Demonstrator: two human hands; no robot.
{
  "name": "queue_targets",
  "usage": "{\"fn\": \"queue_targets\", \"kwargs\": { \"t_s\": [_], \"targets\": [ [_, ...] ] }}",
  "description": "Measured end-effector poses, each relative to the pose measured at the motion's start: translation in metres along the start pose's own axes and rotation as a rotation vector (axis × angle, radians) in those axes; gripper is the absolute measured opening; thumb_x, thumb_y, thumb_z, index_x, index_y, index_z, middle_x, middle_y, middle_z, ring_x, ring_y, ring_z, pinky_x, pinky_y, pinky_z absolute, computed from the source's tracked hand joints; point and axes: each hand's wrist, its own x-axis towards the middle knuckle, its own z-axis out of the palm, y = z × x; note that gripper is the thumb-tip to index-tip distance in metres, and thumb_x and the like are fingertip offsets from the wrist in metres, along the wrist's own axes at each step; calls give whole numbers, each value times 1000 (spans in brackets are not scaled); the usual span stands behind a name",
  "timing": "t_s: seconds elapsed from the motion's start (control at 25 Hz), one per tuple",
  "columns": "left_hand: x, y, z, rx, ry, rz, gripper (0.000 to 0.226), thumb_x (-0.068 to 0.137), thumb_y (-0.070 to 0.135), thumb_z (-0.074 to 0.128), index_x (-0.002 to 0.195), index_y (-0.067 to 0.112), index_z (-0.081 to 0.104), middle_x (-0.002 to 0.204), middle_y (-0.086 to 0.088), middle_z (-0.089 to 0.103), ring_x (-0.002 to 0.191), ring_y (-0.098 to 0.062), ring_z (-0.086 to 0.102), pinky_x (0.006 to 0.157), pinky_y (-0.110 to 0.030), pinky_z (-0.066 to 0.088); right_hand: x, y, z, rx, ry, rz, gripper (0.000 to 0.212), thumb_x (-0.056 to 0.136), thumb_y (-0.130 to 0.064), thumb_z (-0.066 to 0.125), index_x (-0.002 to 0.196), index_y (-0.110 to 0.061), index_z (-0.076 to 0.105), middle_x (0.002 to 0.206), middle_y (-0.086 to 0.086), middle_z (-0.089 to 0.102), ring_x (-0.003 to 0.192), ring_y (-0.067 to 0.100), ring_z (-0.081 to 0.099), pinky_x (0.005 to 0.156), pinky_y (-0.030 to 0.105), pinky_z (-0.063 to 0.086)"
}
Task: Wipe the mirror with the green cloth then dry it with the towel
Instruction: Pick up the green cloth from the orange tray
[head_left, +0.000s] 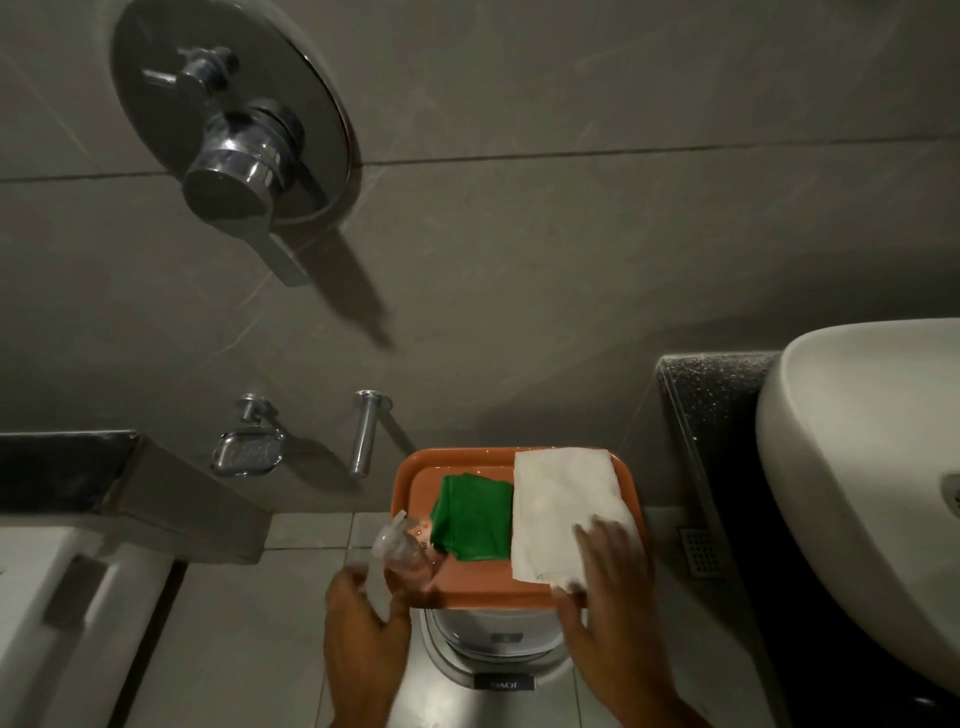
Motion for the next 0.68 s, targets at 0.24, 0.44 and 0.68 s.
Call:
{"fn": "queue_targets", "kwargs": {
  "t_s": [0.24, 0.44, 0.68],
  "targets": [
    [-38, 45, 72, -144, -251, 124, 47, 94, 0, 62, 105, 45, 56, 109, 21, 63, 98, 2, 67, 92, -16, 52, 102, -24, 70, 47, -242, 74, 54, 103, -34, 41, 155, -24, 28, 163, -4, 30, 150, 17, 24, 123, 32, 15],
    [58, 78, 114, -97, -214, 48, 64, 102, 13, 55, 160, 6, 28, 155, -16, 46, 145, -35, 50, 119, -46, 46, 151, -1, 102, -240, -399, 9, 64, 96, -42, 54, 152, -21, 29, 149, 4, 50, 133, 28, 44, 108, 43, 40],
    [97, 61, 135, 97, -186, -41, 77, 103, 30, 51, 167, 17, 10, 169, -16, 26, 155, -36, 32, 125, -54, 33, 160, 2, 118, -239, -431, 152, 57, 84, -46, 67, 133, -21, 52, 132, 7, 62, 127, 30, 47, 103, 41, 37]
  ]
}}
